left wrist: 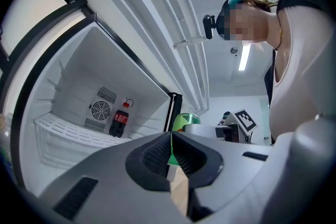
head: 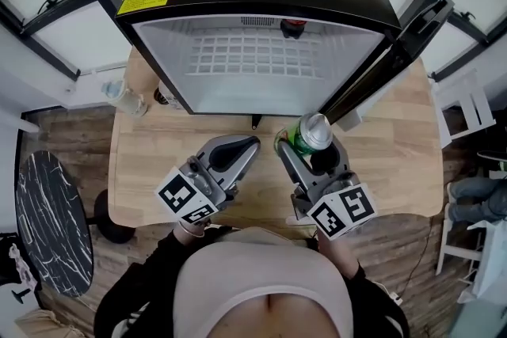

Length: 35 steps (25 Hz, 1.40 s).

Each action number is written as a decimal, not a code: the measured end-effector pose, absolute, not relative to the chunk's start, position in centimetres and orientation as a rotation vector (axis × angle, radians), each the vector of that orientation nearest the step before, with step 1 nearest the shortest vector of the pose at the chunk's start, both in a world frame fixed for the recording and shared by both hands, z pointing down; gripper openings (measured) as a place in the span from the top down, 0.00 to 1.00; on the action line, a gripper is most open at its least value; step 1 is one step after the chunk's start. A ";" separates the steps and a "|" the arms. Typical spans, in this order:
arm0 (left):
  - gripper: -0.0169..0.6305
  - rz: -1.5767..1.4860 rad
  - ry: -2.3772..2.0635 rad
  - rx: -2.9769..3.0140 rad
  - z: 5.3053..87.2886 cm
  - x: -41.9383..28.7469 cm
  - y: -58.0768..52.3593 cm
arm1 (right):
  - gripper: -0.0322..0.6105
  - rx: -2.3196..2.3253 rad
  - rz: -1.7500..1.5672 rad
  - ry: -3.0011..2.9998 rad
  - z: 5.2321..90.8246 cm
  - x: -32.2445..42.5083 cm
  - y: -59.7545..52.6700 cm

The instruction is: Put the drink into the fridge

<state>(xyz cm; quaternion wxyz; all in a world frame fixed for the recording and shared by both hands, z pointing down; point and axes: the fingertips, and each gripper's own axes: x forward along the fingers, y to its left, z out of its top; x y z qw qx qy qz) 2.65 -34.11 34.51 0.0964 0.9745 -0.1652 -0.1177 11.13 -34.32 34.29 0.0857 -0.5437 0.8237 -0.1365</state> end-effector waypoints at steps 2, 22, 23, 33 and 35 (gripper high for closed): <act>0.95 -0.347 -0.501 2.889 34.4 2.9 -34.9 | 0.42 -1.621 -0.413 2.458 34.3 11.4 -34.8; 0.95 -0.342 -0.721 2.822 35.7 1.7 -36.6 | 0.42 -1.612 -0.318 2.545 33.2 12.1 -41.1; 0.95 -0.341 -0.732 2.815 35.9 1.4 -36.6 | 0.42 -1.629 -0.303 2.547 33.1 12.2 -41.7; 0.95 -0.335 -0.780 2.760 37.2 0.0 -36.3 | 0.42 -1.782 -0.236 2.486 32.4 13.9 -47.8; 0.95 -0.337 -0.791 2.747 37.5 -0.4 -36.2 | 0.42 -1.809 -0.239 2.475 32.7 14.2 -48.9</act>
